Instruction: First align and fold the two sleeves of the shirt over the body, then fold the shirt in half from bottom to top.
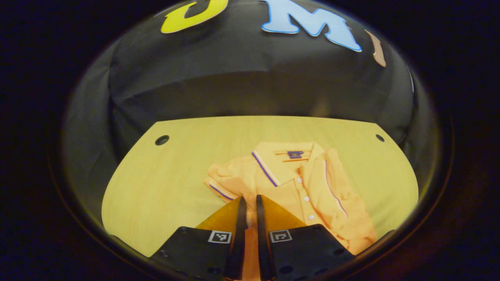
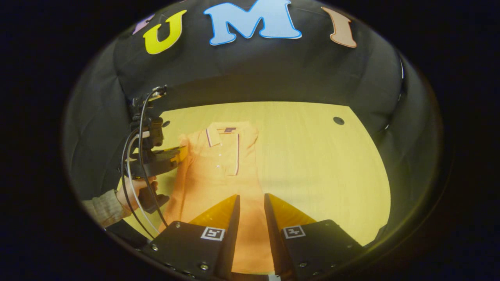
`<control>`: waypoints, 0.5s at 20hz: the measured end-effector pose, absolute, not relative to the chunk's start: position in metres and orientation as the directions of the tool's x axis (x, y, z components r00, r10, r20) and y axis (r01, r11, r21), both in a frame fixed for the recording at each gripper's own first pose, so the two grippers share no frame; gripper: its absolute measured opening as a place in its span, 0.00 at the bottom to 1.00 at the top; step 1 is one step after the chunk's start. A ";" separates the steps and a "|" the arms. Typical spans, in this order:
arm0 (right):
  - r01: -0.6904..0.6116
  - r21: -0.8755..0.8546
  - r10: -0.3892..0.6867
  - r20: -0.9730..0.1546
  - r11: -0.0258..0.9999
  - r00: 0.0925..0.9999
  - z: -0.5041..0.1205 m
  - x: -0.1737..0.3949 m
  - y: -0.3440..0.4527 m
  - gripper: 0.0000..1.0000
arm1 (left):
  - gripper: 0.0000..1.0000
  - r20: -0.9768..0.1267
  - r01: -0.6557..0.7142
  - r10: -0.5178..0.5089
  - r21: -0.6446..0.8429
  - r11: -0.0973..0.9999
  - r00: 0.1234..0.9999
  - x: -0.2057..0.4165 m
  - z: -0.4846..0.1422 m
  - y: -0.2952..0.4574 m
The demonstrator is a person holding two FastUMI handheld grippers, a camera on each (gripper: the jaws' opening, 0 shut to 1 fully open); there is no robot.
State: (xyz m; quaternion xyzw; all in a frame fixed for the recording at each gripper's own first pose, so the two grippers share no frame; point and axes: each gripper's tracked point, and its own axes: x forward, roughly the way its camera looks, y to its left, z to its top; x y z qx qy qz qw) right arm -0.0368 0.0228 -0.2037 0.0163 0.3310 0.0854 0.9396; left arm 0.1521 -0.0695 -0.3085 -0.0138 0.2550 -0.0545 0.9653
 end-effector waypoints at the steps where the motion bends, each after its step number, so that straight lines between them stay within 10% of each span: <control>1: -0.143 0.091 0.168 -0.617 0.986 0.769 -0.204 -0.038 0.021 0.40 | 0.21 -0.488 0.129 -0.137 -0.050 0.990 0.862 0.148 -0.307 -0.084; 10: -0.063 0.126 0.128 -0.621 0.990 0.773 -0.214 -0.055 0.001 0.40 | 0.21 -0.524 0.282 -0.244 -0.007 0.959 0.816 0.133 -0.316 -0.157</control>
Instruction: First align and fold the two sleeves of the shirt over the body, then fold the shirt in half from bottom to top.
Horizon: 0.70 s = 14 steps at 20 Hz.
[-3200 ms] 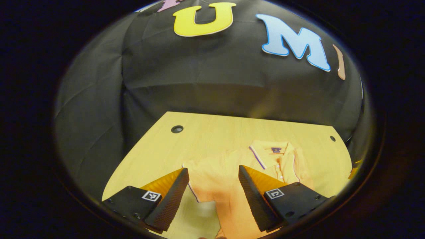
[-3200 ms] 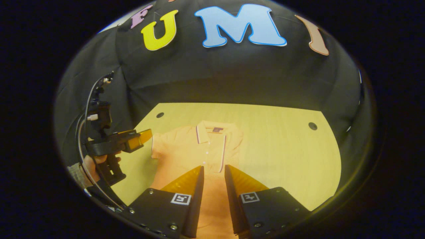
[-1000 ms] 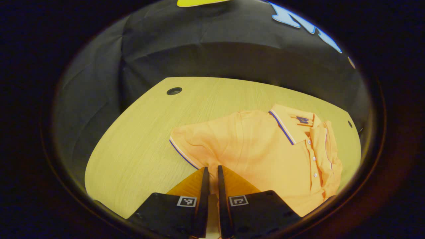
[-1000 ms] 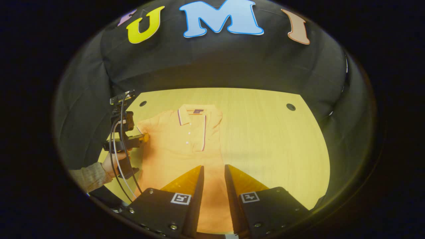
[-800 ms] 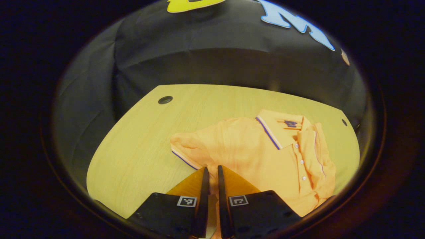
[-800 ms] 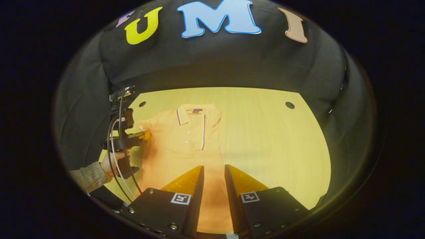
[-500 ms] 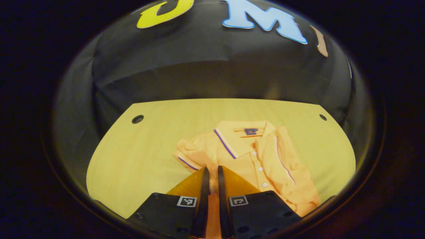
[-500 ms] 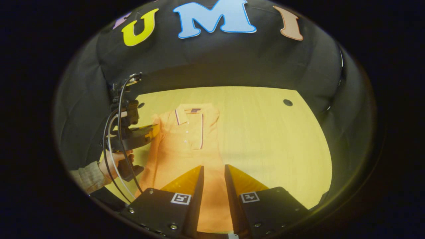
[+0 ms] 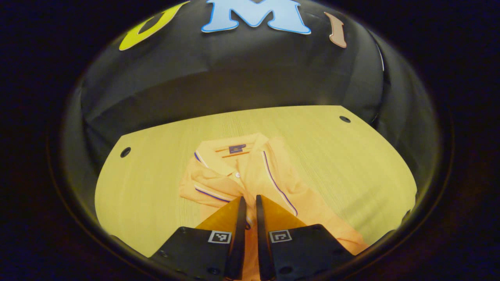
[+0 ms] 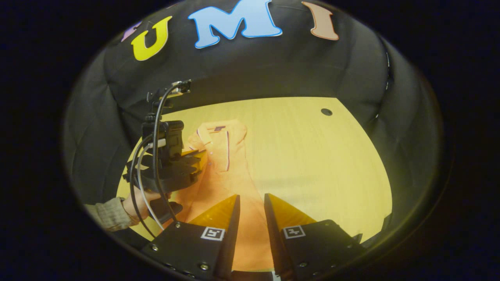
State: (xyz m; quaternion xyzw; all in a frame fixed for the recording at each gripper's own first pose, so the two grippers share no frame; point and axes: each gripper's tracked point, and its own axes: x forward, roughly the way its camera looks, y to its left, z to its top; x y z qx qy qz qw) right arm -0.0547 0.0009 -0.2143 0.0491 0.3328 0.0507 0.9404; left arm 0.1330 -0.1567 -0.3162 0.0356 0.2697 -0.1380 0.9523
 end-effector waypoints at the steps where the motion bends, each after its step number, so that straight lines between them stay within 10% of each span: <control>1: -0.055 0.128 0.124 -0.620 0.990 0.775 -0.216 -0.056 -0.001 0.40 | 0.21 -0.532 0.283 -0.244 -0.009 0.959 0.811 0.132 -0.321 -0.158; 3: -0.044 0.131 0.116 -0.621 0.990 0.775 -0.216 -0.059 -0.006 0.40 | 0.26 -0.537 0.288 -0.258 -0.029 0.957 0.803 0.132 -0.325 -0.163; 9: -0.042 0.138 0.120 -0.630 0.990 0.768 -0.225 -0.060 -0.006 0.39 | 0.82 -0.544 0.288 -0.259 -0.033 0.957 0.798 0.124 -0.320 -0.158; 14: -0.081 0.126 0.145 -0.657 0.989 0.740 -0.244 -0.062 0.001 0.39 | 0.86 -0.551 0.279 -0.257 -0.046 0.959 0.794 0.101 -0.311 -0.143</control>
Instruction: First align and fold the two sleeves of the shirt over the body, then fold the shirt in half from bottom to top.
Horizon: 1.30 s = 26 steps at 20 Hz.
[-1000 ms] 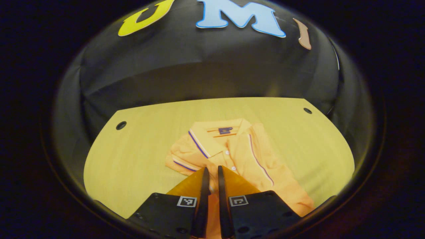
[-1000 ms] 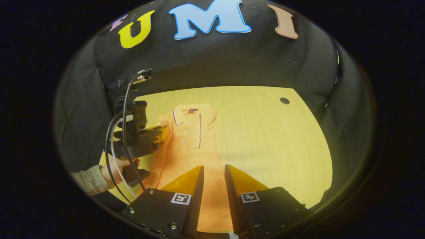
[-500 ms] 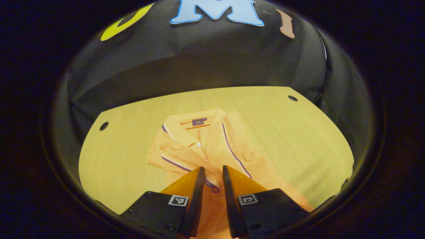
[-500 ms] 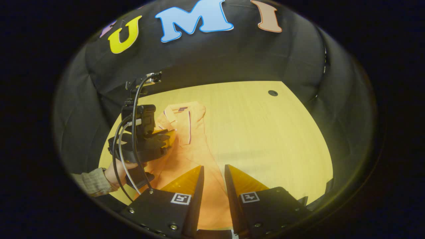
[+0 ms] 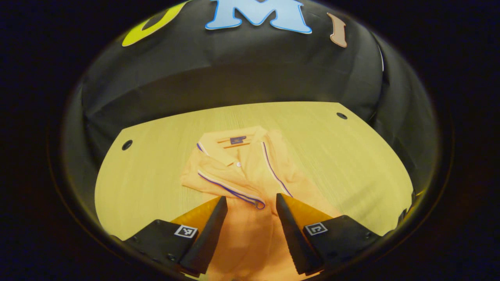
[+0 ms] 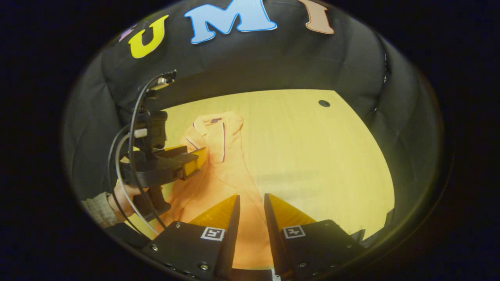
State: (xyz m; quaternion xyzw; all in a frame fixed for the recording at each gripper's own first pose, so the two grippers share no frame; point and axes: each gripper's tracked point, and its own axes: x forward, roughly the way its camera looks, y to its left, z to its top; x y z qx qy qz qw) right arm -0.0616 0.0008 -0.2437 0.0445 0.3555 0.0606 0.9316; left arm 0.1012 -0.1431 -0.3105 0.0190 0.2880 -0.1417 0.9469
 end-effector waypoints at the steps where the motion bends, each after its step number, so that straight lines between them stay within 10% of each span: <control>1: -0.091 0.122 0.149 -0.665 0.988 0.732 -0.249 -0.062 0.004 0.39 | 0.86 -0.555 0.274 -0.251 -0.043 0.961 0.793 0.095 -0.310 -0.138; 6: -0.153 0.104 0.181 -0.711 0.983 0.679 -0.279 -0.068 0.017 0.43 | 0.86 -0.594 0.252 -0.235 -0.057 0.966 0.769 0.050 -0.319 -0.115; 10: -0.202 0.114 0.217 -0.748 0.973 0.627 -0.304 -0.080 0.028 0.78 | 0.85 -0.637 0.243 -0.218 -0.051 0.969 0.739 0.005 -0.337 -0.096; 26: -0.290 0.069 0.204 -0.862 0.954 0.465 -0.383 -0.128 0.028 0.87 | 0.86 -0.754 0.167 -0.114 -0.006 0.986 0.647 -0.104 -0.398 -0.052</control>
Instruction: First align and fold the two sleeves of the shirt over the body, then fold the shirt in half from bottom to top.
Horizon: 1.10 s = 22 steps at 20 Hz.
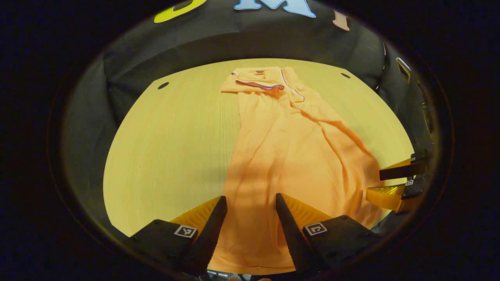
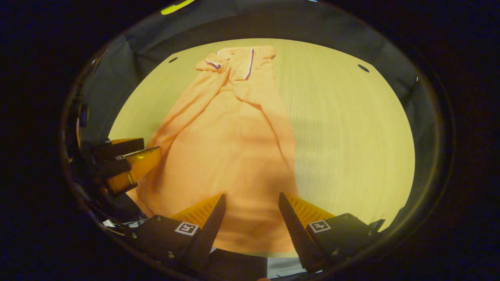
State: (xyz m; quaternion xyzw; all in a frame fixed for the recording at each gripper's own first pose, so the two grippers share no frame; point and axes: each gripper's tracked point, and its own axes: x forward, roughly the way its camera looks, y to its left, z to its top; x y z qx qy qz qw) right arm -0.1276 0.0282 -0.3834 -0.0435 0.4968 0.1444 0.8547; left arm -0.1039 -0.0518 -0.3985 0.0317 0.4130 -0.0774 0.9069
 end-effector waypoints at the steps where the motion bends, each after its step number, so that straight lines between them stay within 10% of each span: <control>1: -0.295 0.064 0.201 -0.865 0.953 0.460 -0.386 -0.129 0.028 0.87 | 0.86 -0.755 0.166 -0.108 0.001 0.986 0.647 -0.105 -0.401 -0.050; 14: -0.368 -0.076 0.111 -0.881 0.927 0.460 -0.404 -0.132 0.033 0.87 | 0.87 -0.748 0.126 -0.104 -0.027 0.992 0.655 -0.107 -0.415 -0.055; 17: -0.353 -0.068 0.113 -0.876 0.933 0.468 -0.401 -0.128 0.032 0.75 | 0.83 -0.741 0.125 -0.100 -0.022 0.992 0.664 -0.107 -0.415 -0.057; 22: -0.305 -0.043 0.110 -0.877 0.951 0.468 -0.403 -0.125 0.032 0.14 | 0.38 -0.747 0.135 -0.093 -0.004 0.991 0.659 -0.102 -0.413 -0.062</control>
